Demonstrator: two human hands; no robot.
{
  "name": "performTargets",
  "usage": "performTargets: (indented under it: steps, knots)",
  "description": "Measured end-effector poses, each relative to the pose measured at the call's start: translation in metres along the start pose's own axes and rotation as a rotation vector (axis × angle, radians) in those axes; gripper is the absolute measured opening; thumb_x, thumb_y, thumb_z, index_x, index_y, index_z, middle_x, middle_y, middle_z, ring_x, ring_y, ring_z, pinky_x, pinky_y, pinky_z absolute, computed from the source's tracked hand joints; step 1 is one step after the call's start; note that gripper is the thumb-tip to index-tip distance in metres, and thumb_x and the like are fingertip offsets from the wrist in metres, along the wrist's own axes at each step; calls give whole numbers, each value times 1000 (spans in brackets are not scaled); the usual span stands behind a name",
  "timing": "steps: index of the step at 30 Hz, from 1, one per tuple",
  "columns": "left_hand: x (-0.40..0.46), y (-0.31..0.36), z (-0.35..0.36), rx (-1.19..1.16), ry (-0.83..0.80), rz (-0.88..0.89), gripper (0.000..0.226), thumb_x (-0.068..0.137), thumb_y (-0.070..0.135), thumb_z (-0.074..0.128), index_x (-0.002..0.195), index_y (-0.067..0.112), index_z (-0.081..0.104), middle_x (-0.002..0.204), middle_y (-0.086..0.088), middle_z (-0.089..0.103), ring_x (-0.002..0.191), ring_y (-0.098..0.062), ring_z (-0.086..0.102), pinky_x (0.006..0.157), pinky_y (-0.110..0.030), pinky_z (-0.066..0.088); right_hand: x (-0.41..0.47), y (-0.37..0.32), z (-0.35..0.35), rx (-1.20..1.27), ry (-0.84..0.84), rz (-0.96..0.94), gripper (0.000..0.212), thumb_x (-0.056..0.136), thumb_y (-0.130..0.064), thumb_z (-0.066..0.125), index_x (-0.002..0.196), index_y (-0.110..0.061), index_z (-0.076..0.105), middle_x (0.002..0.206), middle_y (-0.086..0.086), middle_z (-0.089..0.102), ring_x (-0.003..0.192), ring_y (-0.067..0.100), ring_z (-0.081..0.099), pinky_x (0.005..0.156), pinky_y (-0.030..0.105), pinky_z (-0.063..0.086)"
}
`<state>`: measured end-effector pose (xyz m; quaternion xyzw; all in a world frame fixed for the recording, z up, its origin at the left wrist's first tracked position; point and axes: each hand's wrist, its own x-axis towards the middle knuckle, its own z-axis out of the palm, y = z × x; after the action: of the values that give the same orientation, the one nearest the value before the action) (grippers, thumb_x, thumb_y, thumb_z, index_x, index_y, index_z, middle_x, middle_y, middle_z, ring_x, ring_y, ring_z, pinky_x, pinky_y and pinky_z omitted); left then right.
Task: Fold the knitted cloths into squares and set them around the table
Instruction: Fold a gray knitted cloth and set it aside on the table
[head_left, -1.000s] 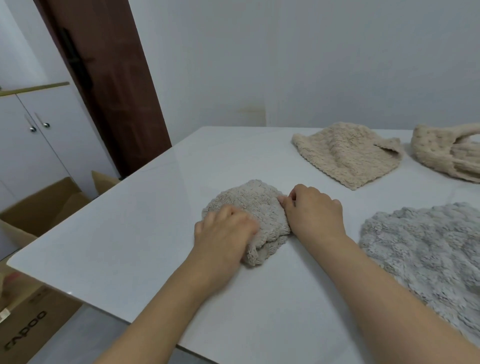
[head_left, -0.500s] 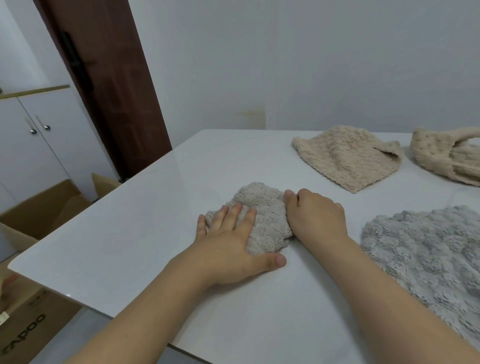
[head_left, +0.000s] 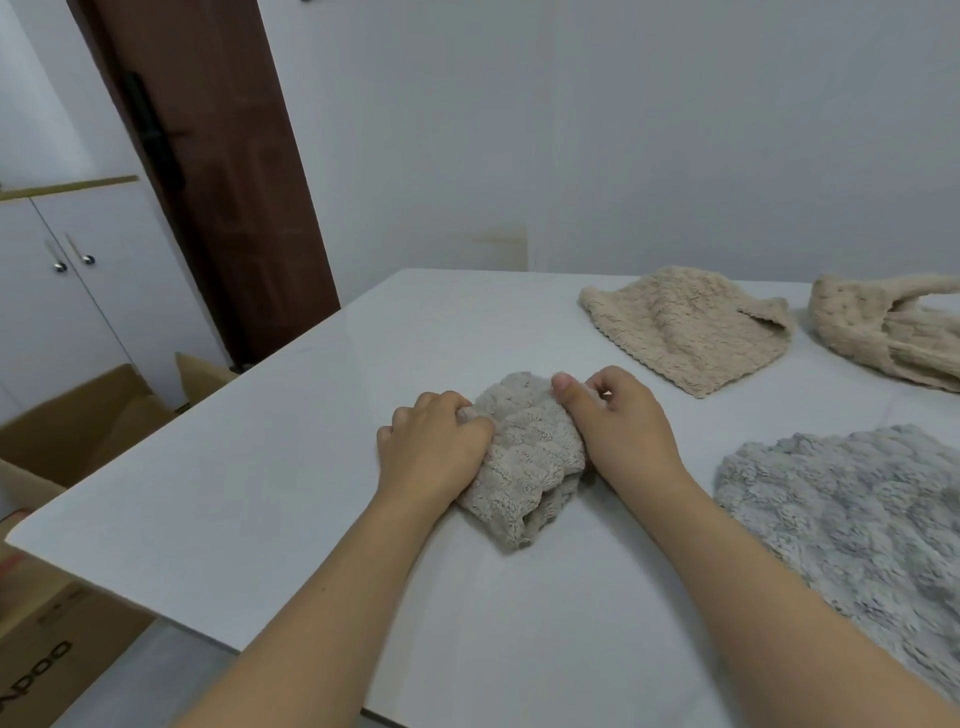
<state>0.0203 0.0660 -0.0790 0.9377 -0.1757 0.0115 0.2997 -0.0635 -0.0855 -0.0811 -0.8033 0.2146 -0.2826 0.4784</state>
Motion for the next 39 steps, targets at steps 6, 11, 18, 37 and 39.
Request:
performTargets:
  steps: [6, 11, 18, 37, 39]
  knots:
    - [10, 7, 0, -24, -95, -12, 25, 90, 39, 33, 90, 31, 57, 102, 9, 59, 106, -25, 47, 92, -43, 29, -1, -9, 4, 703, -71, 137, 19, 86, -22, 72, 98, -19, 58, 87, 9, 67, 67, 17, 65, 61, 32, 51]
    - [19, 7, 0, -331, -73, -89, 15, 84, 33, 52, 73, 23, 50, 81, 7, 63, 92, -20, 55, 93, -41, 34, 0, -13, 7, 1145, -89, 319, 37, 86, 1, 63, 118, -15, 55, 100, 14, 70, 83, 23, 70, 73, 39, 58]
    - [35, 8, 0, -791, -127, -94, 9, 88, 8, 57, 90, 16, 54, 91, -10, 64, 81, -23, 61, 71, -34, 48, 3, -9, 11, 1071, -86, 505, 25, 99, -19, 48, 109, -4, 65, 102, 14, 74, 92, 26, 72, 79, 40, 57]
    - [183, 112, -54, -306, -22, -56, 34, 106, 40, 30, 86, 15, 42, 81, -2, 53, 72, -15, 51, 61, -35, 37, 176, -98, -4, 73, 136, 395, 27, 105, -35, 27, 104, -11, 40, 75, 1, 55, 61, 10, 50, 47, 26, 31]
    - [209, 96, -53, -225, -14, -51, 34, 106, 42, 28, 93, 14, 42, 82, -3, 56, 74, -20, 53, 63, -36, 38, 195, -96, 21, 58, 123, 411, 25, 105, -33, 28, 102, -11, 39, 79, 1, 56, 63, 8, 49, 48, 24, 30]
